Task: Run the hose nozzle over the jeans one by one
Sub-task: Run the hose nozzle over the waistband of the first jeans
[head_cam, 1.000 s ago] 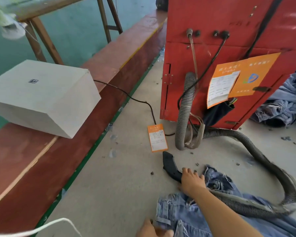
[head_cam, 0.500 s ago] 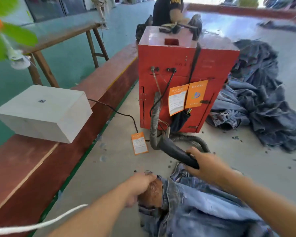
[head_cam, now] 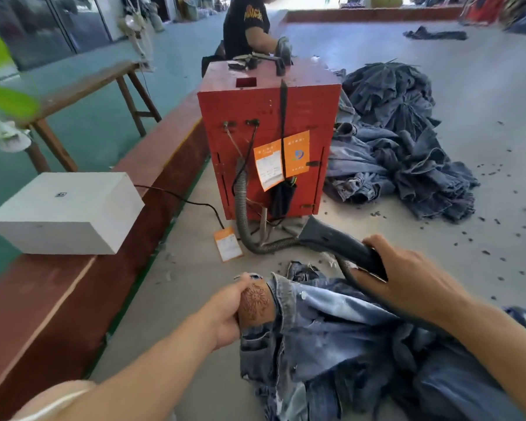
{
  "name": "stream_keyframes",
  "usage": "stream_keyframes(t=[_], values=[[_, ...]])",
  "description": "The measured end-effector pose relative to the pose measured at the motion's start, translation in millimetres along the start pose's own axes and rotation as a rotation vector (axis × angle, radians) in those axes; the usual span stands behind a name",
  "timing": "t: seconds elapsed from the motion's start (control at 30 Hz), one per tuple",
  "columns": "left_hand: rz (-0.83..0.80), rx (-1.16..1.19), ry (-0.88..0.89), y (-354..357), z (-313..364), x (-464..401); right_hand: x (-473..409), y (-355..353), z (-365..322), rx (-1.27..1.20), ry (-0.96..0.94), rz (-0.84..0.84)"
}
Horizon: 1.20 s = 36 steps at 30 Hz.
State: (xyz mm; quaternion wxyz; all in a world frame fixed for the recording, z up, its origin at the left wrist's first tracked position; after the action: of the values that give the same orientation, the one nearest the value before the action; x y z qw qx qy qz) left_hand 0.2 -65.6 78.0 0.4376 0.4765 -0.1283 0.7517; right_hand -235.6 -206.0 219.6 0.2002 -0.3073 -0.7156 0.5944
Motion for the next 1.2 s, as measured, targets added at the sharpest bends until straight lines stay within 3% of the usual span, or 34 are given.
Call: stream_keyframes(t=[0.17,0.3,0.5,0.73,0.87,1.03,1.2], values=[[0.035,-0.012,-0.03,-10.0,-4.9,-19.6,-0.5,-4.0,11.6,0.159,0.007,0.062],[0.033,-0.048,-0.022,-17.6,4.3,-29.6,2.6,-1.2,36.5,-0.028,0.168,0.041],[0.038,-0.274,0.052,-21.3,6.9,-40.8,9.4,-24.3,70.1,-0.166,0.304,0.162],[0.087,-0.302,0.069,-19.3,-6.8,-51.1,3.4,1.3,44.8,-0.14,0.151,0.009],[0.003,-0.258,0.155,-2.4,2.3,-47.1,-0.6,26.8,40.3,-0.096,0.111,-0.1],[-0.271,0.035,0.066,21.0,10.7,-42.2,-2.9,18.7,70.9,-0.154,0.284,0.035],[-0.421,0.055,-0.001,38.7,13.6,-33.3,4.0,29.6,73.1,-0.376,0.407,0.053]])
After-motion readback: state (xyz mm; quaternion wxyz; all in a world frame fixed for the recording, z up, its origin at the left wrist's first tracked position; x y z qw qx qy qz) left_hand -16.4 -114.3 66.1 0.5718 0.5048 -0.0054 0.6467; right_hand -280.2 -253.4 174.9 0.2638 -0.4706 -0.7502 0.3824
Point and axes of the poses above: each hand's wrist, its own x-axis away from the middle knuckle, its own y-axis out of the palm, z = x × y, the point moved 9 cm from there along -x, towards the middle knuckle, and after that the axes turned 7 degrees about -y, right-handed, at the moved point
